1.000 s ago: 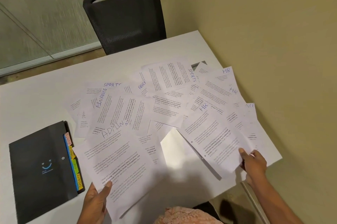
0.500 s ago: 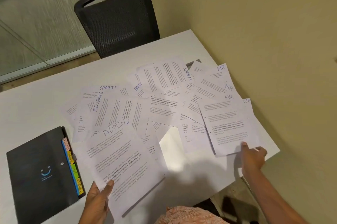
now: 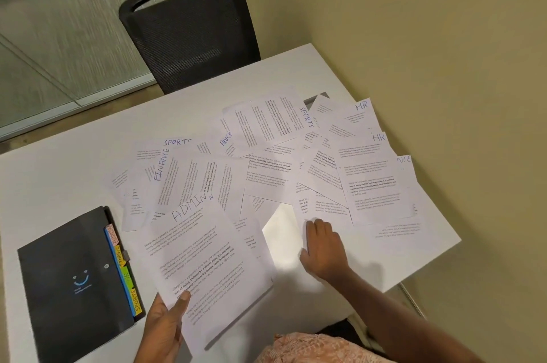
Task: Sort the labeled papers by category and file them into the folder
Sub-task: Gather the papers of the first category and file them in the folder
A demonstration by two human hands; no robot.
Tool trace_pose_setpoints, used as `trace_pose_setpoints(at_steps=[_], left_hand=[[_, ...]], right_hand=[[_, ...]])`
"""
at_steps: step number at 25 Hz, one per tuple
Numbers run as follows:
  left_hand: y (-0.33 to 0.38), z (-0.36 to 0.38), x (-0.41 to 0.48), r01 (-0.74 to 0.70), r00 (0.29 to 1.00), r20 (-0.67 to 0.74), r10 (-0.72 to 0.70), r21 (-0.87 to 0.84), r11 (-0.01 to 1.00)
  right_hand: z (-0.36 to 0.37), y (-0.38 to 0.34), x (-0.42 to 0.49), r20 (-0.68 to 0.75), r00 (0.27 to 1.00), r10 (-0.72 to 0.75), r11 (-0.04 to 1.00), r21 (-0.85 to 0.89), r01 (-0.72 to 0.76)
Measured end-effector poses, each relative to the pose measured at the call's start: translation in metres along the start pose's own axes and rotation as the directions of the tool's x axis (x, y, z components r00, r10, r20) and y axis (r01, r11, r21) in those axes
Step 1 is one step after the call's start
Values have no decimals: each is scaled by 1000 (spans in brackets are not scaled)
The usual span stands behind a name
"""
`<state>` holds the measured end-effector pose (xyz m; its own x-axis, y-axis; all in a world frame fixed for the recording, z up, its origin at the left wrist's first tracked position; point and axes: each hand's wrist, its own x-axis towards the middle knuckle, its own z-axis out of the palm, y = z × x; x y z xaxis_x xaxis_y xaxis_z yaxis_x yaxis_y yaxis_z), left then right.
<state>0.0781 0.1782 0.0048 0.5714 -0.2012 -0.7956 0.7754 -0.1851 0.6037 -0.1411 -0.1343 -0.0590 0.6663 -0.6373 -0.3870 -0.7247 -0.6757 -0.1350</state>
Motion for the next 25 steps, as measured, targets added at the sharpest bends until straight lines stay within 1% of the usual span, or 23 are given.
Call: trace_pose_setpoints(at_steps=[2, 6, 10, 12, 16, 19, 22, 23, 25], left_hand=[[1, -2, 1, -6, 1000, 4, 6, -2, 1000], [0, -5, 4, 12, 1000, 10, -11, -17, 1000], [3, -6, 7, 19, 1000, 22, -18, -18, 1000], [5, -6, 7, 11, 999, 37, -10, -23, 1000], [1, -11, 13, 14, 1000, 13, -13, -25, 1000], [-2, -11, 14, 13, 1000, -11, -13, -7, 1000], [0, -8, 11, 8, 1000, -21, -8, 1, 1000], [-1, -7, 10, 2, 1000, -20, -2, -2, 1000], [-4, -7, 12, -10, 999, -37, 10, -4, 1000]], right_hand=[[4, 2, 6, -60, 998, 15, 1000, -25, -17], [10, 6, 16, -170, 985, 35, 999, -9, -37], [-3, 8, 27, -202, 979, 28, 999, -28, -35], [-18, 11, 28, -219, 973, 68, 998, 12, -67], [-51, 19, 17, -351, 926, 138, 983, 159, -86], [-79, 17, -3, -464, 877, 124, 973, 232, -15], [-100, -1, -26, -487, 870, 75, 969, 241, 51], [-104, -9, -33, -499, 866, 34, 973, 214, 85], [-106, -26, -42, -520, 849, -99, 975, 122, 188]])
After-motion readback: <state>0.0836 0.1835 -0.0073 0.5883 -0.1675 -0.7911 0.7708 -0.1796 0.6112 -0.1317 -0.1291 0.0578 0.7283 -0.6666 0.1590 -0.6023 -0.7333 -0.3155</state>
